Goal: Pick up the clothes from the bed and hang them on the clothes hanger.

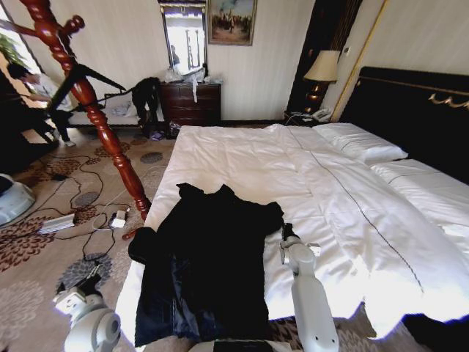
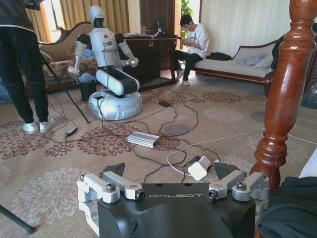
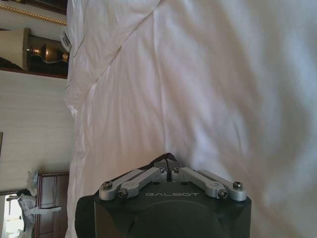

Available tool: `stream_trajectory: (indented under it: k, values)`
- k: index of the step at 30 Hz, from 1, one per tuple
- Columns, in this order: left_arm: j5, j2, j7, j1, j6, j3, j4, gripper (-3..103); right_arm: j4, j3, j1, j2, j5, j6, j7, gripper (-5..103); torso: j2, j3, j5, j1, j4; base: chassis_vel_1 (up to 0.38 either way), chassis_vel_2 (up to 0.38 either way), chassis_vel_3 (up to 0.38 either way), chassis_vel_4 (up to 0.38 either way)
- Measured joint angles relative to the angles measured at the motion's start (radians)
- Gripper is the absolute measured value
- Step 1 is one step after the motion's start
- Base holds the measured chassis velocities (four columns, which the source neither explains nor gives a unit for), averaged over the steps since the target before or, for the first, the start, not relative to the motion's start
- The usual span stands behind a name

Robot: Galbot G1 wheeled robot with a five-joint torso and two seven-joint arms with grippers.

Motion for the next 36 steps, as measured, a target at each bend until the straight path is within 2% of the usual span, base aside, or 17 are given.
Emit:
stream_trajectory:
  k: [10, 15, 16, 18, 20, 22, 23, 24, 27, 28, 32, 35, 36]
  values:
    - [0.005, -0.006, 0.0, 0.007, -0.005, 0.002, -0.014, 100, 0.07, 0.009, 0.0, -0.088, -0.015, 0.002, 0.003, 0, 0.0, 0.0, 0.0001, 0.0, -0.0001, 0.0, 0.0, 0.0, 0.0]
    - [0.001, -0.002, 0.0, 0.007, -0.009, -0.002, -0.016, 100, 0.153, -0.06, 0.001, -0.221, -0.103, -0.004, -0.073, 0, 0.0, 0.0, 0.0, 0.0, 0.0, 0.0, 0.0, 0.0, 0.0]
    - [0.001, -0.002, 0.0, 0.007, -0.009, -0.002, -0.016, 100, 0.153, -0.06, 0.001, -0.221, -0.103, -0.004, -0.073, 0, 0.0, 0.0, 0.0, 0.0, 0.0, 0.0, 0.0, 0.0, 0.0]
    - [-0.001, 0.0, -0.001, 0.005, -0.012, -0.004, -0.01, 100, 0.182, -0.098, -0.018, -0.277, -0.154, -0.02, -0.075, 0, 0.0, 0.0, -0.0003, 0.0, 0.0002, 0.0, 0.0, 0.0, 0.0]
    - [-0.003, 0.002, -0.001, 0.003, -0.013, -0.005, -0.007, 100, 0.191, -0.105, -0.03, -0.282, -0.147, -0.03, -0.053, 0, 0.0, 0.0, 0.0, 0.0, -0.0002, 0.0, 0.0, 0.0, 0.0]
    - [-0.01, 0.005, -0.001, -0.002, -0.014, -0.01, 0.001, 100, 0.199, -0.104, -0.066, -0.266, -0.089, -0.054, 0.016, 0, 0.0, 0.0, -0.0001, 0.0, -0.0002, 0.0, 0.0, 0.0, 0.0]
    - [-0.012, 0.007, -0.002, -0.004, -0.014, -0.012, 0.005, 100, 0.193, -0.103, -0.081, -0.25, -0.074, -0.068, 0.042, 5, 0.0, 0.0, 0.0, 0.0, -0.0002, 0.0, 0.0, 0.0, 0.0]
    - [-0.012, 0.007, -0.002, -0.004, -0.014, -0.012, 0.005, 100, 0.193, -0.103, -0.081, -0.25, -0.074, -0.068, 0.042, 5, 0.0, 0.0, 0.0, 0.0, -0.0002, 0.0, 0.0, 0.0, 0.0]
    - [-0.017, 0.016, -0.002, -0.008, -0.014, -0.014, 0.017, 100, 0.159, -0.106, -0.116, -0.203, -0.058, -0.104, 0.108, 16, 0.0, 0.0, 0.0002, 0.0, -0.0002, 0.0, 0.0, 0.0, 0.0]
    - [-0.017, 0.016, -0.002, -0.008, -0.014, -0.014, 0.017, 100, 0.159, -0.106, -0.116, -0.203, -0.058, -0.104, 0.108, 16, 0.0, 0.0, 0.0002, 0.0, -0.0002, 0.0, 0.0, 0.0, 0.0]
    - [-0.02, 0.023, -0.005, -0.021, -0.014, -0.015, 0.034, 100, 0.13, -0.123, -0.119, -0.152, -0.052, -0.121, 0.117, 37, 0.0, 0.0, -0.0002, 0.0, -0.0001, 0.0, 0.0, 0.0, 0.0]
    - [-0.02, 0.023, -0.005, -0.024, -0.014, -0.011, 0.037, 100, 0.113, -0.127, -0.101, -0.135, -0.05, -0.122, 0.112, 37, 0.0, 0.0, -0.0002, 0.0, 0.0, 0.0, 0.0, 0.0, 0.0]
    - [-0.02, 0.023, -0.005, -0.026, -0.013, -0.009, 0.037, 100, 0.101, -0.129, -0.09, -0.128, -0.051, -0.121, 0.107, 48, 0.0, 0.0, -0.0002, 0.0, 0.0, 0.0, 0.0, 0.0, 0.0]
